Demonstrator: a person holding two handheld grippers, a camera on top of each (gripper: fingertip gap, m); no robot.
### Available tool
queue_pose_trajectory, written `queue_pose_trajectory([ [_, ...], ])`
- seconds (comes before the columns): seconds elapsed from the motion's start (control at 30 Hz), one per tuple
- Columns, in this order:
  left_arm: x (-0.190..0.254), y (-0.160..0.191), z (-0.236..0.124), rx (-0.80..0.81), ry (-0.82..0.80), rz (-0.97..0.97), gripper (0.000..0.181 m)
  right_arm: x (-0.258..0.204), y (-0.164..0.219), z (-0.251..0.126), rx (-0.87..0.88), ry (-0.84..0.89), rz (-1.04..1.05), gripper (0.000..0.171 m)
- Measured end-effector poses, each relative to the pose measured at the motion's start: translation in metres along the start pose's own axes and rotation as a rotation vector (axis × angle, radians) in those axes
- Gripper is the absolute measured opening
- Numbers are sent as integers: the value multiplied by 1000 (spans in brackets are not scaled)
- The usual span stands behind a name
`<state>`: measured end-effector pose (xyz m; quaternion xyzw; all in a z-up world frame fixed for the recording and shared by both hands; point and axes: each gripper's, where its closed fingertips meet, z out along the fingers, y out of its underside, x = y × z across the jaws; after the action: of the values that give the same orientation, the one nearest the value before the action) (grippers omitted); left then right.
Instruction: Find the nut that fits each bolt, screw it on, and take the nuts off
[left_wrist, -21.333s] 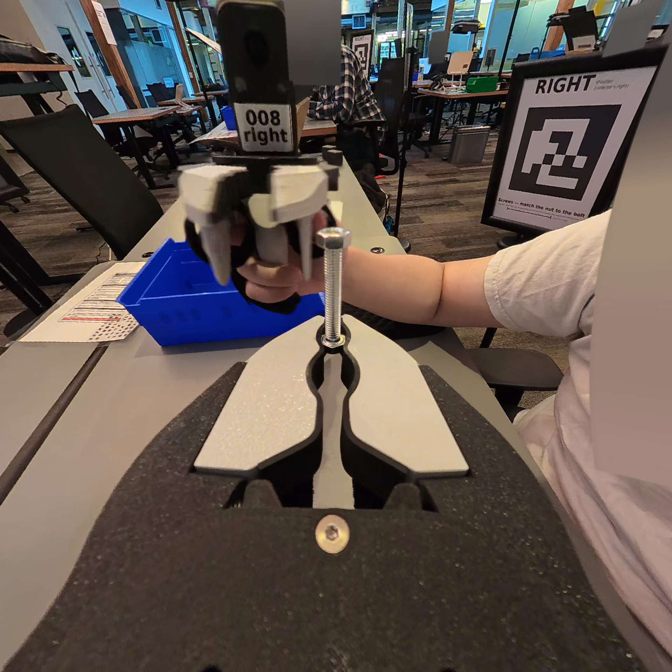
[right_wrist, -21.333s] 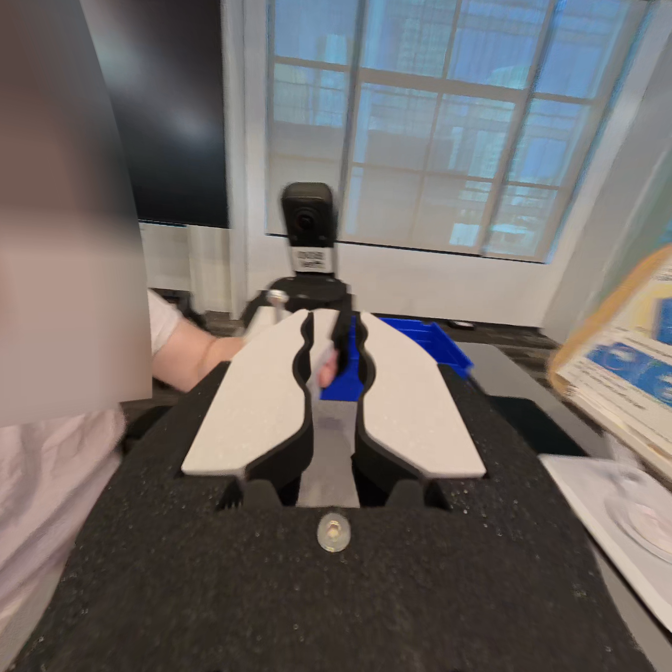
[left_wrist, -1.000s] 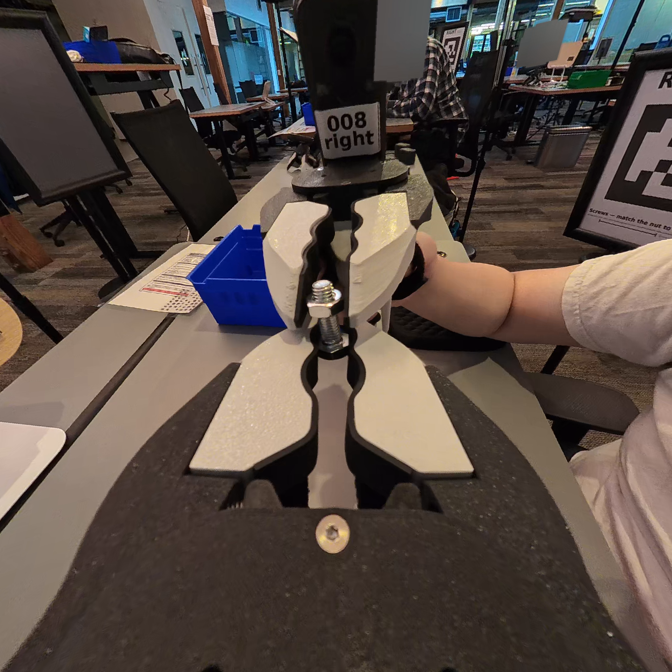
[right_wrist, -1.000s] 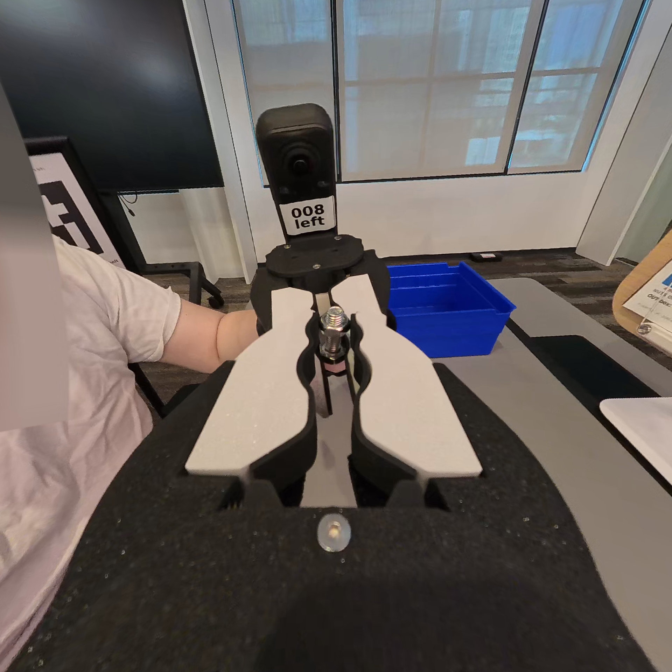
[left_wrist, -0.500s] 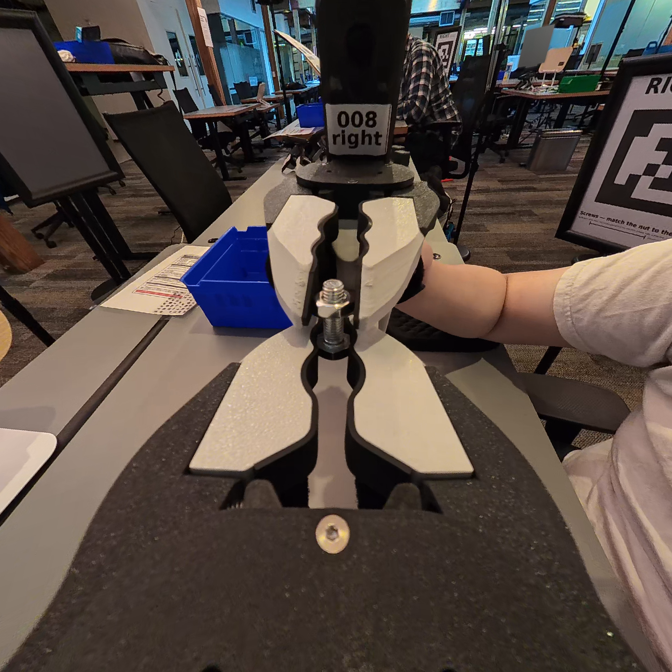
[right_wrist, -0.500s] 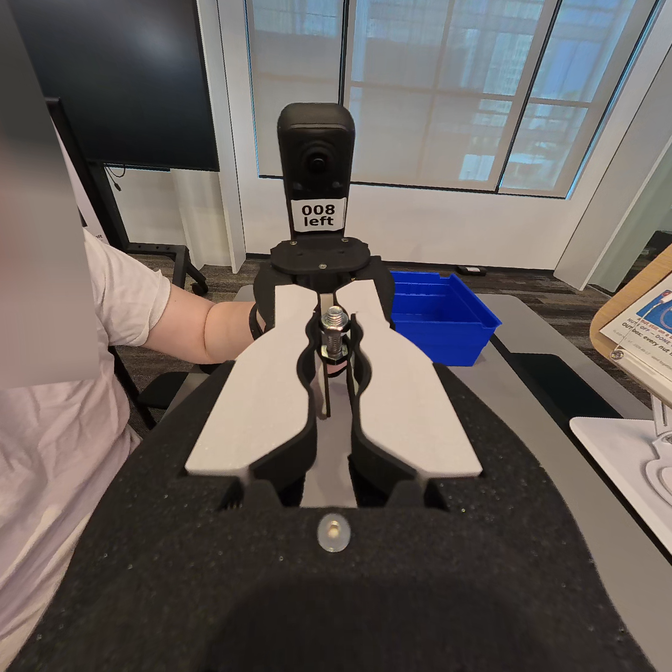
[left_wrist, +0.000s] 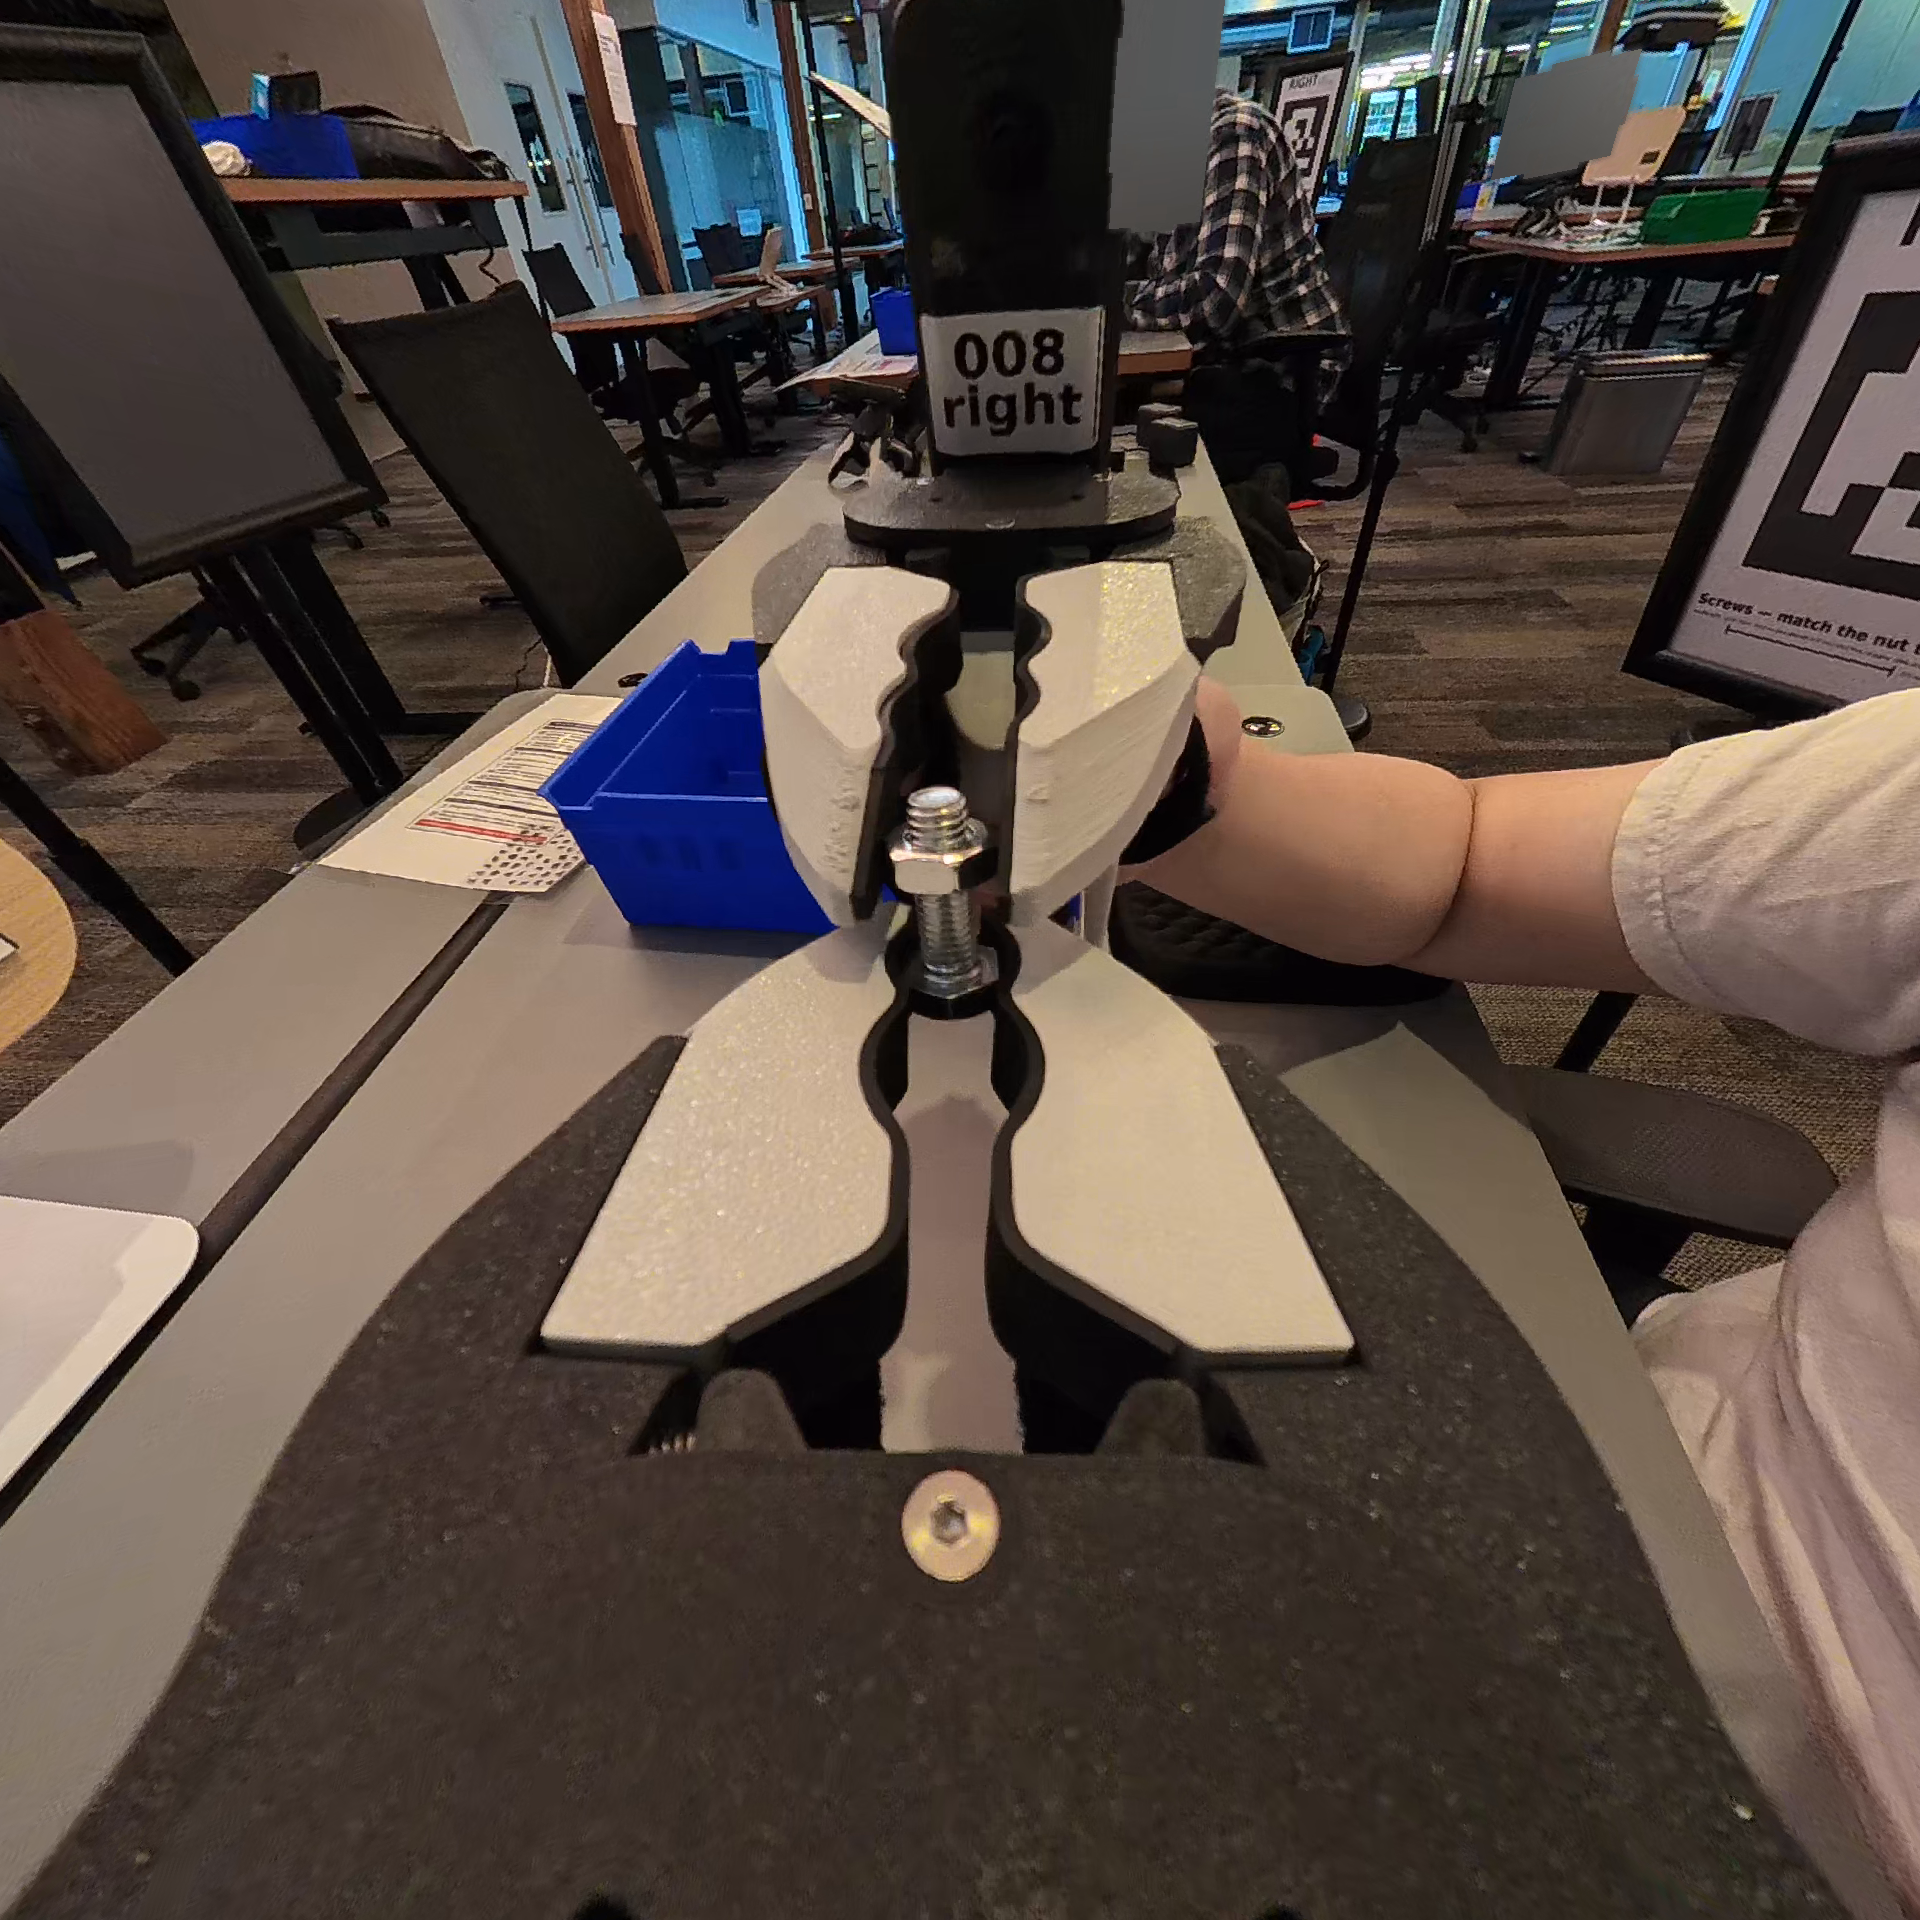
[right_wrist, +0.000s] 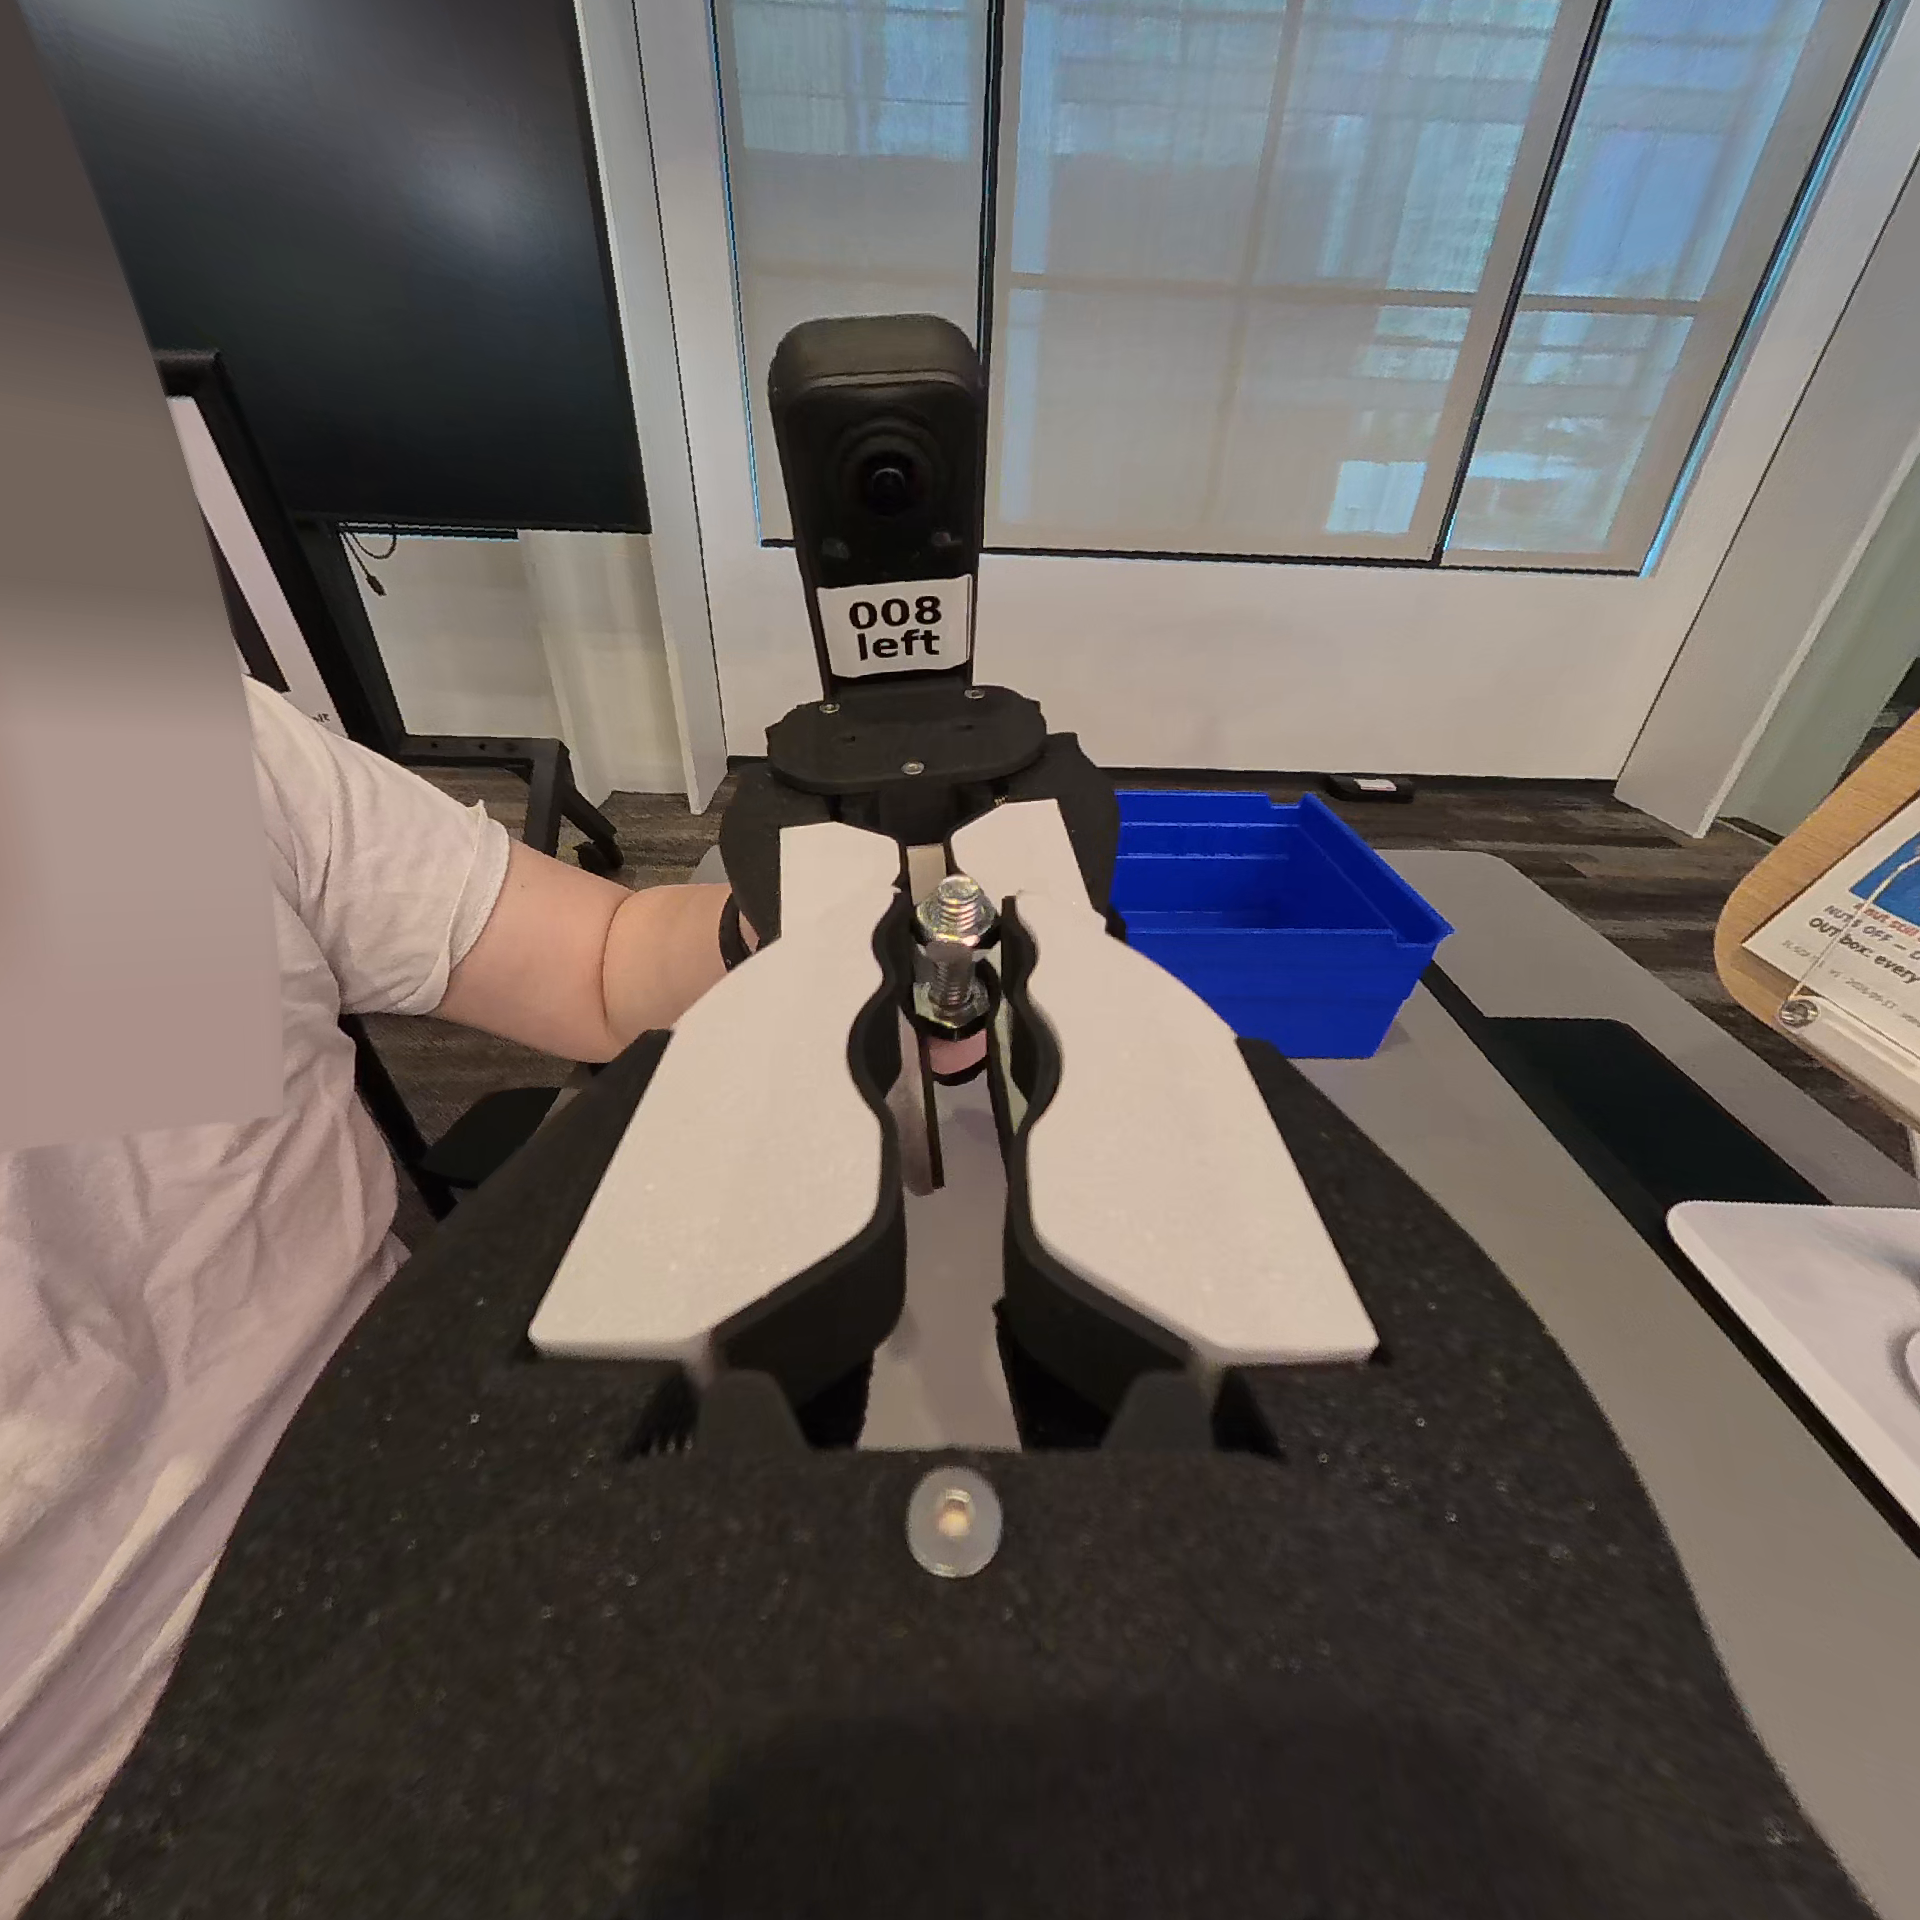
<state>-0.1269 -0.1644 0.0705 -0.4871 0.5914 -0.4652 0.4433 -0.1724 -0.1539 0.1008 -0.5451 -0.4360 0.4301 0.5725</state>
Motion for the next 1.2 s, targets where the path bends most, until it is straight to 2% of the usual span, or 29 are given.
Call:
queue_pose_trajectory([
  [0.3, -4, 4, 0, -31, -30, 3, 9, 3, 2, -1, -6, 5, 3, 16],
  [0.43, -10, 7, 0, -53, -61, 1, 9, 7, -1, -5, -16, 44, -18, 26],
  [0.53, -10, 8, 1, -52, -60, 0, 9, 8, -2, -7, -17, 51, -14, 21],
  [0.77, -8, 2, -3, -17, -34, -27, 9, 19, -1, -19, -39, 82, -21, 18],
  [0.93, -8, 3, -3, -21, -34, -28, 9, 9, -9, -15, 26, 9, 47, 17],
  [1.2, -4, 0, -4, -16, -24, -21, 9, 20, -3, -21, -1, 49, 38, 16],
])
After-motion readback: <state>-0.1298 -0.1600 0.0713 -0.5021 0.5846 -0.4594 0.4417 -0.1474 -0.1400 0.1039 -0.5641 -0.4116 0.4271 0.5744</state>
